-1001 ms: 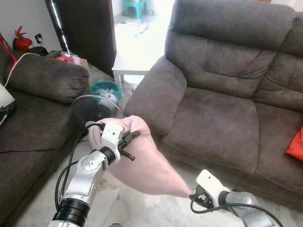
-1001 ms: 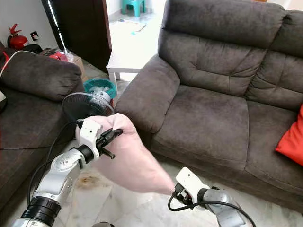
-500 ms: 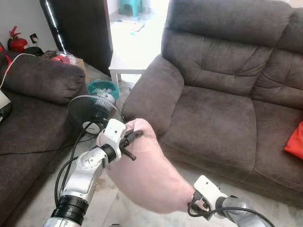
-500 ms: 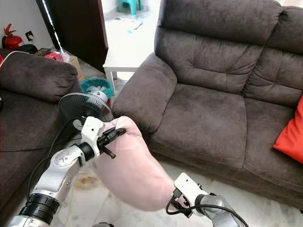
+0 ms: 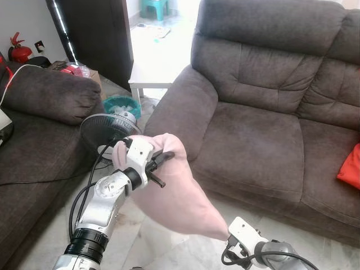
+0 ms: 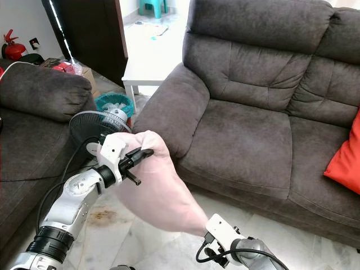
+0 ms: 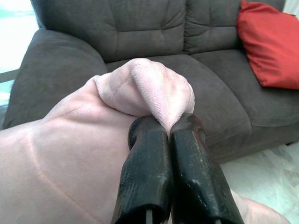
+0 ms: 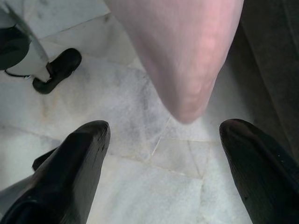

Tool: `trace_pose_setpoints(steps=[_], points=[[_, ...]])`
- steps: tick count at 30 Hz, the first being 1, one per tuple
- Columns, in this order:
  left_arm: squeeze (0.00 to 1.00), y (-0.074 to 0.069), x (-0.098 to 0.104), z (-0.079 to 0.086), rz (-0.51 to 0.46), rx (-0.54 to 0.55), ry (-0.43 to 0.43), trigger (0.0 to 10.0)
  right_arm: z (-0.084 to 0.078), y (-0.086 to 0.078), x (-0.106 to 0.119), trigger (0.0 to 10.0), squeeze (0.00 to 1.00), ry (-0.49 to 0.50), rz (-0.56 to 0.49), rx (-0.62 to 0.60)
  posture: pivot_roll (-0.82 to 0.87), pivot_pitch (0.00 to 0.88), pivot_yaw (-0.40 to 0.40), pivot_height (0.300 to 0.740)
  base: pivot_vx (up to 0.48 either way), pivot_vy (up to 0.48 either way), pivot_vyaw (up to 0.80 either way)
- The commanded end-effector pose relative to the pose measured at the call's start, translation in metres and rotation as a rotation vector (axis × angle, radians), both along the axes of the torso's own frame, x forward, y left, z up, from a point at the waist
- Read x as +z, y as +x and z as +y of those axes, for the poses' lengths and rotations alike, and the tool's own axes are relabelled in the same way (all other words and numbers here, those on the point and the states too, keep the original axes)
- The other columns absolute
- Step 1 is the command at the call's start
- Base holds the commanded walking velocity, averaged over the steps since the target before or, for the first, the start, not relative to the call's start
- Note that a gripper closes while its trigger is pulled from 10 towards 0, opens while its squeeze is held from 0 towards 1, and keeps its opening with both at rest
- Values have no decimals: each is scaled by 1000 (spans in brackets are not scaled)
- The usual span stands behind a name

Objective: Move the pillow to the sofa from floor

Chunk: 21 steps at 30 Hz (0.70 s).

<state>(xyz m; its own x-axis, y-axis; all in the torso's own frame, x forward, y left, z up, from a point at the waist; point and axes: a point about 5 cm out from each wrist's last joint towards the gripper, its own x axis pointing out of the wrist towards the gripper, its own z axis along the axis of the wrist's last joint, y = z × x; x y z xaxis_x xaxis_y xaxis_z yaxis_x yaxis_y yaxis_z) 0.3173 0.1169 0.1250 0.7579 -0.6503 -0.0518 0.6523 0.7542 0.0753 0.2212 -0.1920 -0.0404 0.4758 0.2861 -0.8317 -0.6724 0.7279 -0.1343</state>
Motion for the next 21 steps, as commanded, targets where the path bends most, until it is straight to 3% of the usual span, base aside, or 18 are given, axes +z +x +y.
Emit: trace_pose_setpoints(steps=[1,12,13,14,15,21], points=[[0,0,24,-9,-99,-61,-18,10000,-3,2,-1,10000,0,-3,-18,-33,79,56,-26,740,0,0,0],[0,1,27,-6,-104,-55,-16,10000,-9,-1,-8,10000,0,-71,-9,-34,84,53,-26,740,0,0,0],[0,2,28,-6,-107,-50,-19,10000,-10,-2,-9,6118,0,-81,-4,-30,84,54,-25,740,0,0,0],[0,2,28,-6,-108,-48,-20,10000,-11,-4,-10,3569,0,-93,3,-23,84,54,-25,740,0,0,0],[0,3,29,-6,-109,-46,-20,10000,-12,-6,-12,0,0,-101,14,-14,86,55,-25,740,0,0,0],[0,3,30,-5,-114,-34,-25,10000,-12,-7,-13,0,0,-62,14,-46,86,56,-25,740,0,0,0]])
